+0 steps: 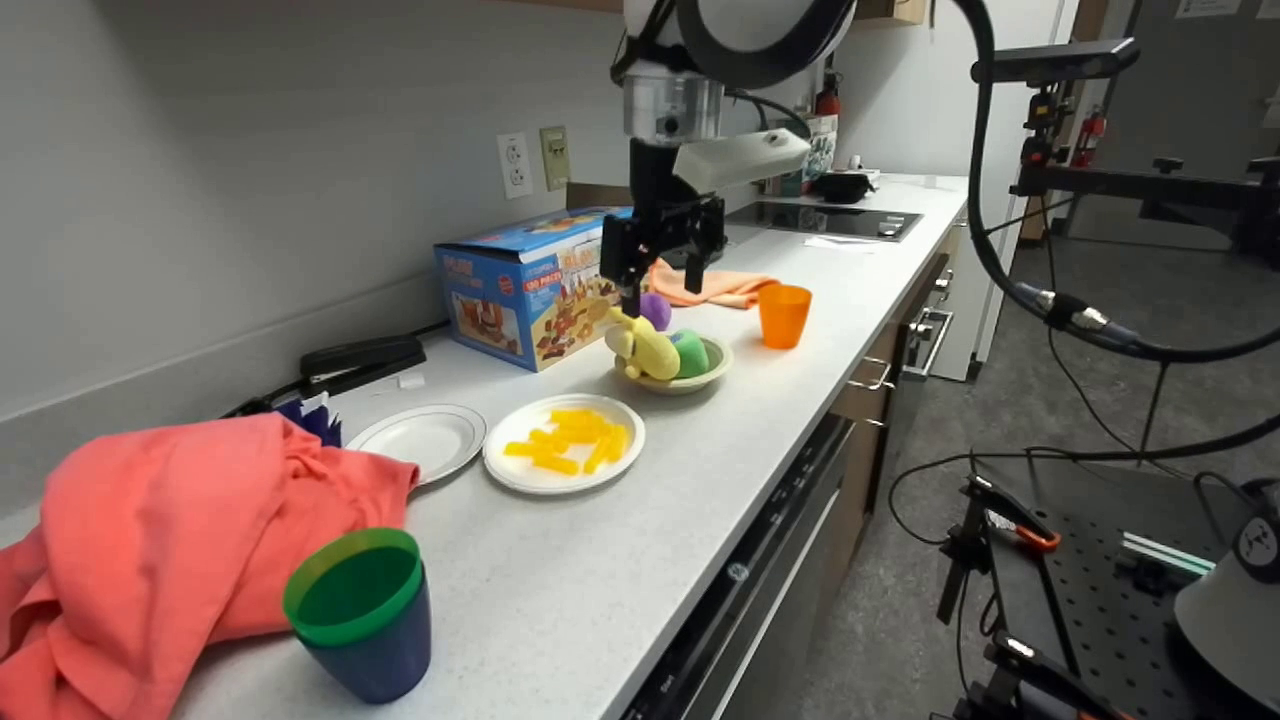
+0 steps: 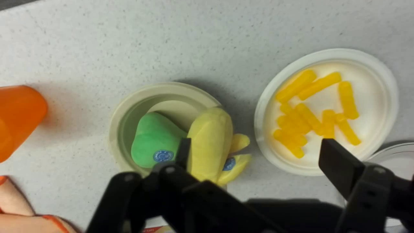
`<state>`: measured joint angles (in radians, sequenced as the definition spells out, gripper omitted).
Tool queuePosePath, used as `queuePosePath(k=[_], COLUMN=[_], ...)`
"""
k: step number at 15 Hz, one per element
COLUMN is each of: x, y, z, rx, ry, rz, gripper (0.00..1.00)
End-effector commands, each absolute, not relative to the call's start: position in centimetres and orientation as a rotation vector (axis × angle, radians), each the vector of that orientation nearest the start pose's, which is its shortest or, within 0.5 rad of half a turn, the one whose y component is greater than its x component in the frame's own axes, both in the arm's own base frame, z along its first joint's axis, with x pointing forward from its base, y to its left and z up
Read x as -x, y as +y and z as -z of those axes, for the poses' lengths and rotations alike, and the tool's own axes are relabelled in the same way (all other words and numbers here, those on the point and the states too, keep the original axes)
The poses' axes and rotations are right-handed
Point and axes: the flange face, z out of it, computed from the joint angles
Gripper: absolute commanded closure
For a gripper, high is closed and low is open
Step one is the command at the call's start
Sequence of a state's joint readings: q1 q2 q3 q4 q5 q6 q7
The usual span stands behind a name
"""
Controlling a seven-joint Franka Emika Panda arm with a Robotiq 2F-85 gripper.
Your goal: Pick up the yellow plush toy and put it on the plate
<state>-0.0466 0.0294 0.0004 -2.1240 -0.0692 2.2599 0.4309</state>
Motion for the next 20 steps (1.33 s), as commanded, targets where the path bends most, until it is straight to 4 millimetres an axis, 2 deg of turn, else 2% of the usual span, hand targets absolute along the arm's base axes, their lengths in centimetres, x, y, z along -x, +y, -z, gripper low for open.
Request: queuePosePath(k=[1, 6, 10, 14, 15, 16, 17, 20], x=[-58.4, -60.0, -60.4, -61.0, -61.3, -61.4, -61.6, -62.0], y=[-3.6, -4.6, -5.3, -5.3, -5.2, -5.0, -4.9, -4.4], z=[-38.2, -34.6, -31.8, -30.8, -30.9, -31.2, -31.6, -32.9], rx=[3.166, 3.237, 3.254, 3.226, 3.219, 3.212, 3.209, 3.21], ry=[0.75, 0.842, 0.893, 0.933, 0.929, 0.924, 0.916, 0.885], rz=[0.206, 0.186, 0.113, 0.1, 0.105, 0.112, 0.127, 0.166], gripper=[0.0, 0.0, 0.0, 0.0, 0.25, 0.26, 0.32, 0.58])
